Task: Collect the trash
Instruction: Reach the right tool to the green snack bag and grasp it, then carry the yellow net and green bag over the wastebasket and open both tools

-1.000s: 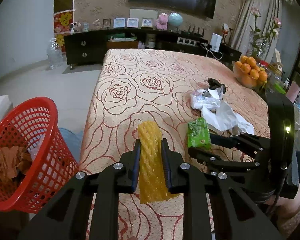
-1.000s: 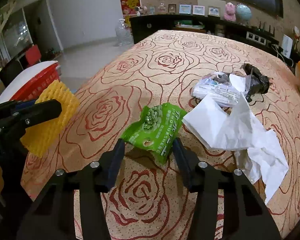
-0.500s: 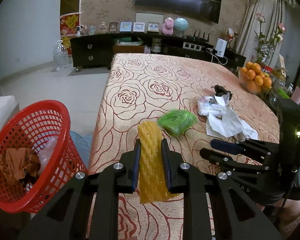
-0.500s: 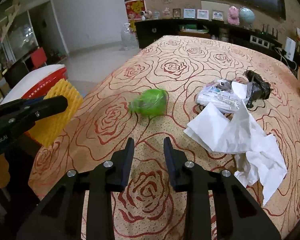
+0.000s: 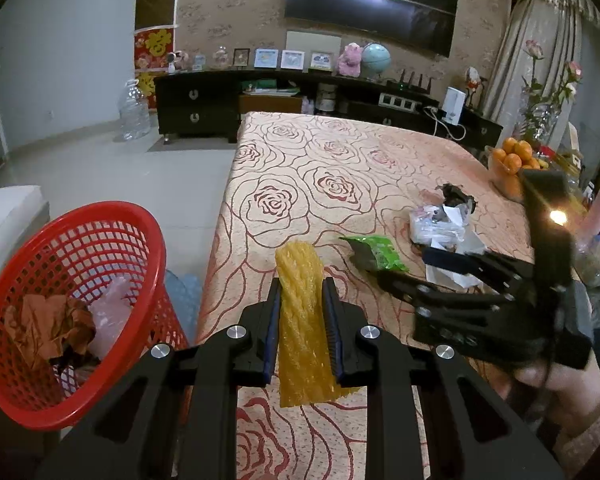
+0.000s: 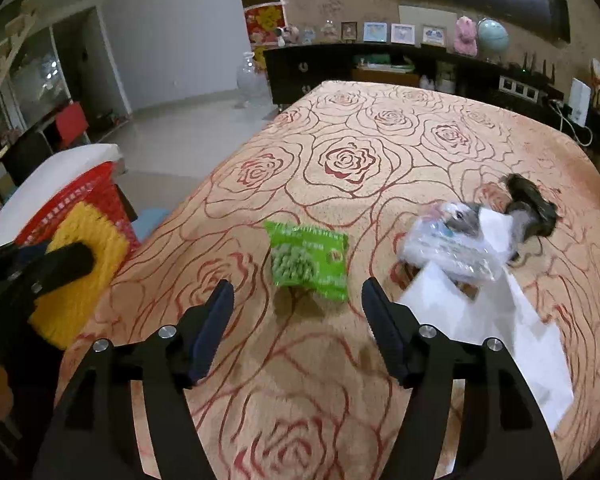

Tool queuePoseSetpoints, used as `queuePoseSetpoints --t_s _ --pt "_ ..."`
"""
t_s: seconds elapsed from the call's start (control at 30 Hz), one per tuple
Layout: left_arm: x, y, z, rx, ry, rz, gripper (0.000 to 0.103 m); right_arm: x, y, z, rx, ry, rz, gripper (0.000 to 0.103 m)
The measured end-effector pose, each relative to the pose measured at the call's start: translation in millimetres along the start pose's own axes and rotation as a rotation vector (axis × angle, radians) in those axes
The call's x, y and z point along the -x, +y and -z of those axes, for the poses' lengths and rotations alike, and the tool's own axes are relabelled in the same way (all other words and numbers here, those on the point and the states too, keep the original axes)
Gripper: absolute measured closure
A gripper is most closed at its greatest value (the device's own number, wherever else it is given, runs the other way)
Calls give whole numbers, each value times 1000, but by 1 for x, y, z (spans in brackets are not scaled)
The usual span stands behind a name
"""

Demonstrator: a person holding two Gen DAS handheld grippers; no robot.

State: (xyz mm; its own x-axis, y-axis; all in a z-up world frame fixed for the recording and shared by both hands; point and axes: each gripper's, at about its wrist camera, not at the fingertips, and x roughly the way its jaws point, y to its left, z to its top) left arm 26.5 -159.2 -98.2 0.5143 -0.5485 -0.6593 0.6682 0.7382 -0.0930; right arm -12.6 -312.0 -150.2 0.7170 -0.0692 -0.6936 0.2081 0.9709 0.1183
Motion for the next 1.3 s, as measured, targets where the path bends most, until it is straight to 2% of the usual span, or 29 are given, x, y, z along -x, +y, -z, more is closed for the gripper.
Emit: queuePoseSetpoints --t_s 0.13,0.17,0.27,0.33,0.4,0.47,0.63,0.87,1.07,1.2,1.3 --pt "0 0 -1 -4 -3 -8 84 -21 -1 -9 10 30 -1 37" --pt "0 0 -1 -5 -3 -11 84 -31 -4 -11 -14 73 -15 36" --pt "0 0 -1 -3 -4 -12 84 -34 -8 -18 -40 78 -57 37" --pt "0 -1 -1 -4 -6 -17 84 -37 -7 -21 -27 88 -36 42" --pt "-1 0 -2 -4 -7 -21 84 -39 -7 -21 -20 95 -21 58" --pt "-1 1 -3 -4 -8 -25 84 -40 -6 -21 -9 98 -25 59" --pt "5 7 -5 -3 -34 -63 84 -34 -7 -22 -22 83 -33 62" --pt "28 24 -15 -9 -101 -125 84 -4 -7 -30 -46 -6 -72 62" --pt "54 60 -34 5 -149 -207 84 9 -4 -34 -52 -41 -95 62" --pt "59 99 -34 75 -139 -260 84 14 1 -38 -50 -58 -105 62" --pt "59 120 -31 132 -132 -266 84 18 6 -41 -51 -66 -115 62"
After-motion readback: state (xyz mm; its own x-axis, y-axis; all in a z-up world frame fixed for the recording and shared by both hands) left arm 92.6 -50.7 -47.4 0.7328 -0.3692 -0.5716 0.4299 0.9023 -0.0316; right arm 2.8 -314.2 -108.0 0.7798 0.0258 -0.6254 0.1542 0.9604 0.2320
